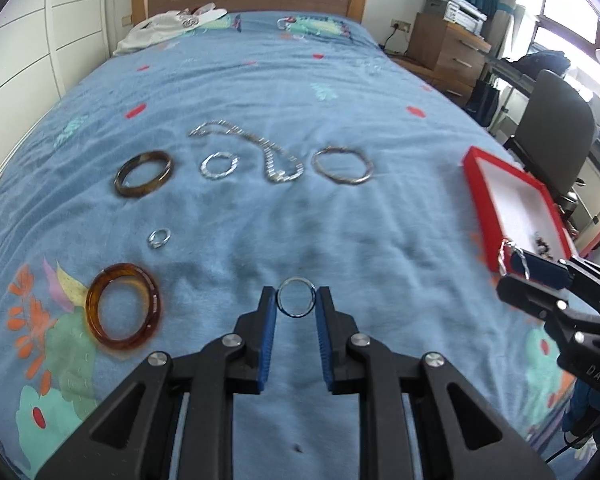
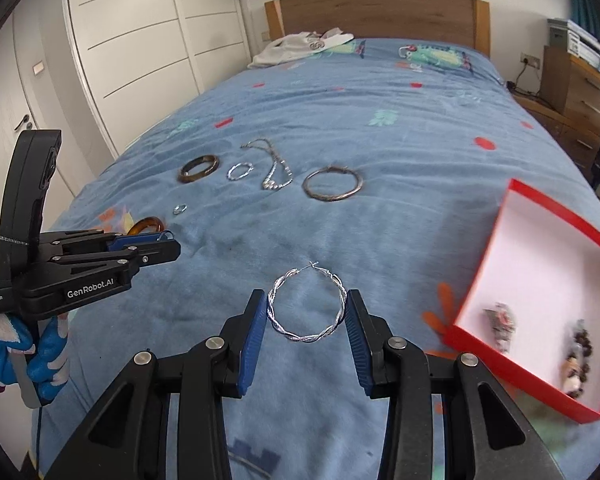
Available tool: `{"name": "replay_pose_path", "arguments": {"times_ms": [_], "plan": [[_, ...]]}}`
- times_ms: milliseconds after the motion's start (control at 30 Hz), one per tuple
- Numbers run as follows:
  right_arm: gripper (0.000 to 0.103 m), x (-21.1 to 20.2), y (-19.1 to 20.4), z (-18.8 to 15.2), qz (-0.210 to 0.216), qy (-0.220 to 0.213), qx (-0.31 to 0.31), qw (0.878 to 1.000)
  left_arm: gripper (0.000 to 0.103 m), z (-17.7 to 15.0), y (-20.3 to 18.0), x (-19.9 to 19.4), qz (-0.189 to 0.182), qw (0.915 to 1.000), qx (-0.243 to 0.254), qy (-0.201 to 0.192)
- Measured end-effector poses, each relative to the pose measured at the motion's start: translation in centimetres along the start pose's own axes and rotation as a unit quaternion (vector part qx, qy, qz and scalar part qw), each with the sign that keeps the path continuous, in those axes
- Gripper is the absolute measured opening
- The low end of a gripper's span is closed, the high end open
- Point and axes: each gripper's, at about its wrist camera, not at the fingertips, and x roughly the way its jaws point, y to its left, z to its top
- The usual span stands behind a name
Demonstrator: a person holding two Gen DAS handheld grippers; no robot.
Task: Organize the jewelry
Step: 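Grasp the small silver ring with the left gripper while the right grasps the twisted hoop, then lower ring and twisted hoop into the red box and open both grippers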
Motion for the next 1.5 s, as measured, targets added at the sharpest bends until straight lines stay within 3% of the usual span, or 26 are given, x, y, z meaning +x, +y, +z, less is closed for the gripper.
{"name": "replay_pose_path", "arguments": {"times_ms": [233, 467, 667, 900, 1167, 1500], "plan": [[0.039, -5.3, -4.4, -0.7, -0.042, -0.025, 0.021, 0.999, 0.018, 0.8, -5.9, -1.7, -0.029, 0.9991, 0.029, -0.012], [0.039, -8.1, -11.0, -1.6, -0.087, -0.035, 0.048, 0.994, 0.018, 2.9, -13.4, -0.3, -0.069, 0.9952, 0.068, -0.008], [0.039, -7.7, -16.7, -1.4, -0.106, -0.029, 0.063, 0.992, 0.018, 5.2, -19.4, 2.8, -0.098, 0.9905, 0.096, -0.001], [0.040, -4.2, -22.0, -0.9, -0.106, -0.007, 0.068, 0.992, 0.018, 6.9, -25.5, 7.5, -0.122, 0.9836, 0.132, 0.019], [0.040, -0.7, -25.4, -1.5, -0.102, 0.027, 0.068, 0.992, 0.018, 6.6, -27.4, 12.9, -0.116, 0.9824, 0.137, 0.053], [0.040, 1.8, -24.2, -1.5, -0.113, 0.073, -0.003, 0.991, 0.019, 6.1, -26.9, 14.5, -0.100, 0.9849, 0.128, 0.059]]}}
